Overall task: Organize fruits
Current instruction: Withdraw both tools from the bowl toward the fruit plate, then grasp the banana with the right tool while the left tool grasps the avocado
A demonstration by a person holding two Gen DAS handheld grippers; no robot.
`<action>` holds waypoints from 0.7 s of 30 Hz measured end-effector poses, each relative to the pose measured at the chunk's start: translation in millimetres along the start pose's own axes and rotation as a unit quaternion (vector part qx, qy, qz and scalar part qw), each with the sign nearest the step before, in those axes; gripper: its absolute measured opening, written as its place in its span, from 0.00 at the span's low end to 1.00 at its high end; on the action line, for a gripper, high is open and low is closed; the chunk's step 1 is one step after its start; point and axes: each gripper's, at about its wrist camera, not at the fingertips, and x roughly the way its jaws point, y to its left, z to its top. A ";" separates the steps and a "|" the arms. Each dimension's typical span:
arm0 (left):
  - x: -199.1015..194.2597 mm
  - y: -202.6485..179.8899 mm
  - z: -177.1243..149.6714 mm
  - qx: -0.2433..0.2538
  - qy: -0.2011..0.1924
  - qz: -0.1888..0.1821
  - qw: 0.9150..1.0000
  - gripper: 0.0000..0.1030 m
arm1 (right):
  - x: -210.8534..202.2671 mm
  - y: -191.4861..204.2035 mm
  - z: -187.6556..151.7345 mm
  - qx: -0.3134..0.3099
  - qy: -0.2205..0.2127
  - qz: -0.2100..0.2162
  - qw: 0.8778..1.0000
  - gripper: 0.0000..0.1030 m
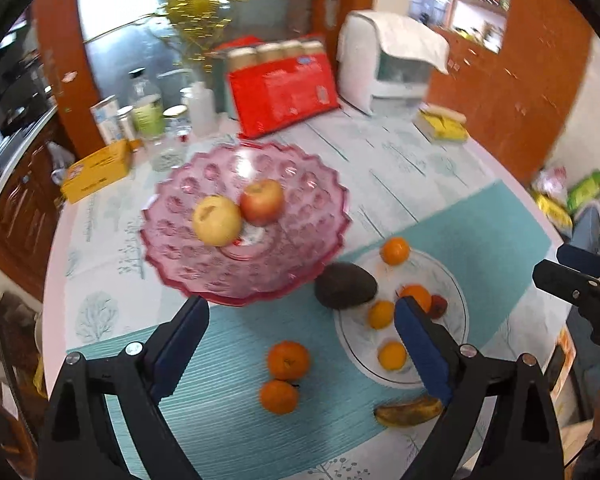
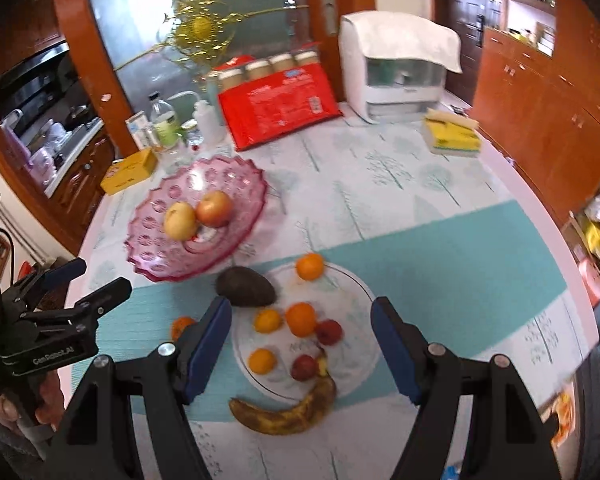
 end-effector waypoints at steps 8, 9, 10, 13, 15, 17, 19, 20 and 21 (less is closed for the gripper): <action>42.6 -28.4 -9.3 0.061 0.034 -0.046 0.997 0.90 | 33.0 -26.4 -40.4 0.068 0.052 -0.001 0.996 0.71; 48.6 -29.7 -10.7 0.063 0.039 -0.051 0.996 0.90 | 38.4 -27.1 -46.7 0.075 0.060 -0.003 0.995 0.71; 53.5 -29.7 -11.6 0.063 0.044 -0.055 0.996 0.90 | 43.9 -28.9 -52.1 0.082 0.069 -0.002 0.994 0.71; 72.1 -26.1 -13.4 0.053 0.062 -0.065 0.995 0.90 | 61.1 -32.8 -70.4 0.107 0.099 0.008 0.989 0.70; 85.8 -21.4 -14.2 0.036 0.075 -0.071 0.994 0.88 | 70.0 -34.4 -80.4 0.119 0.115 0.009 0.986 0.70; 94.7 -17.5 -14.5 0.022 0.082 -0.074 0.994 0.87 | 79.7 -35.5 -88.6 0.131 0.131 0.010 0.983 0.70; 104.1 -14.7 -15.2 0.011 0.083 -0.075 0.994 0.87 | 88.3 -37.3 -95.8 0.145 0.146 0.016 0.978 0.68; 108.1 -14.2 -15.6 0.007 0.084 -0.074 0.994 0.87 | 93.5 -37.7 -99.7 0.153 0.154 0.020 0.976 0.68; 114.3 -13.9 -16.1 0.002 0.087 -0.074 0.993 0.87 | 97.3 -37.5 -102.1 0.157 0.159 0.020 0.975 0.67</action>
